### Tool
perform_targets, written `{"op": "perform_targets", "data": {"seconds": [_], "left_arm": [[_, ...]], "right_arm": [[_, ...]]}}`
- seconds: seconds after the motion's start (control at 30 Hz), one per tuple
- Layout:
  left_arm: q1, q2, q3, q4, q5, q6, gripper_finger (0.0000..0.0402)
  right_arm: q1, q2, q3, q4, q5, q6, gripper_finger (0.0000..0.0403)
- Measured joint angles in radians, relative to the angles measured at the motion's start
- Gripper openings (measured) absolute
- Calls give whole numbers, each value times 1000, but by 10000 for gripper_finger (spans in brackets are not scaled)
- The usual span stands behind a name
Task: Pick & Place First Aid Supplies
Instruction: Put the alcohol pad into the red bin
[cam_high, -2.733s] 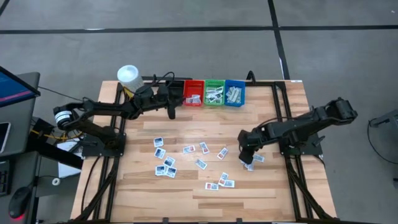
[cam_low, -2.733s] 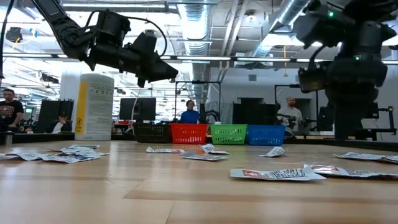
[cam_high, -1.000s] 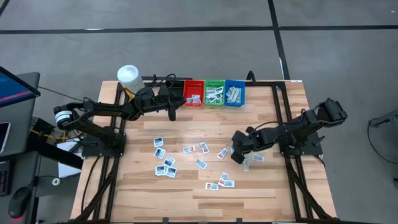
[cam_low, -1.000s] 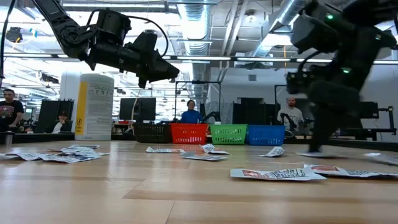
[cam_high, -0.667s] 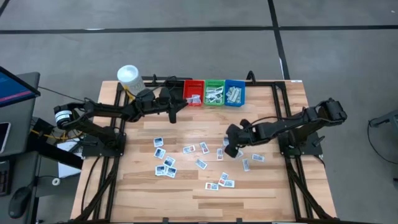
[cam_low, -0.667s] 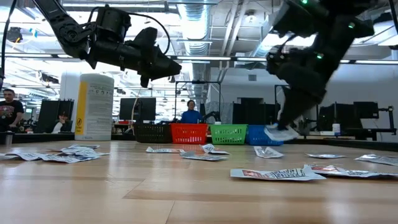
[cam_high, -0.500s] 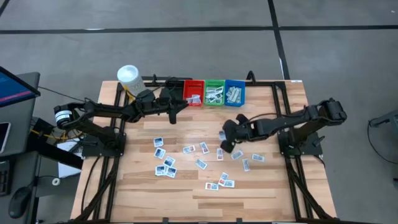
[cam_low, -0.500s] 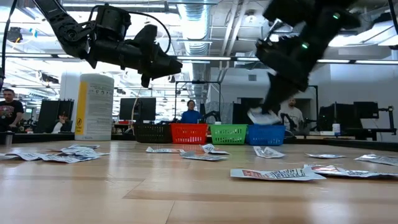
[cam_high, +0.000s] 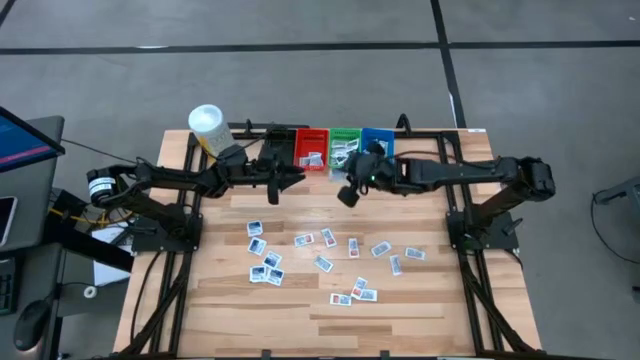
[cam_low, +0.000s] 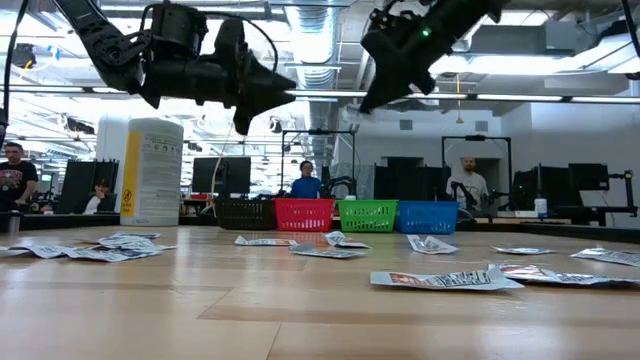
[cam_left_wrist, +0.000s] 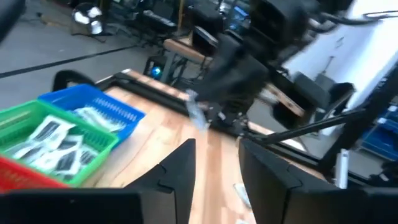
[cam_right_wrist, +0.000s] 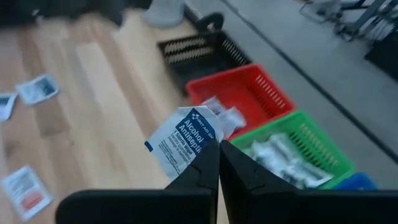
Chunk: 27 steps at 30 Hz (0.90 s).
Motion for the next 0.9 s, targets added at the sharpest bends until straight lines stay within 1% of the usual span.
{"op": "perform_targets", "data": {"seconds": [0.1, 0.23, 0.47, 0.63, 0.9], "left_arm": [[-14, 0, 25, 2, 1, -4, 138], [-25, 0, 60, 2, -17, -4, 146], [-25, 0, 79, -13, -81, -21, 145], [-29, 0, 79, -13, -82, -51, 144], [-55, 0, 82, -12, -82, -56, 145]], "right_arm": [[-29, 0, 35, 4, -1, -36, 0], [-39, 0, 54, 58, -4, -83, 0], [-23, 0, 80, 114, -6, -135, 0], [-8, 0, 85, 168, -7, -166, 0], [-5, 2, 85, 205, -30, -166, 0]]}}
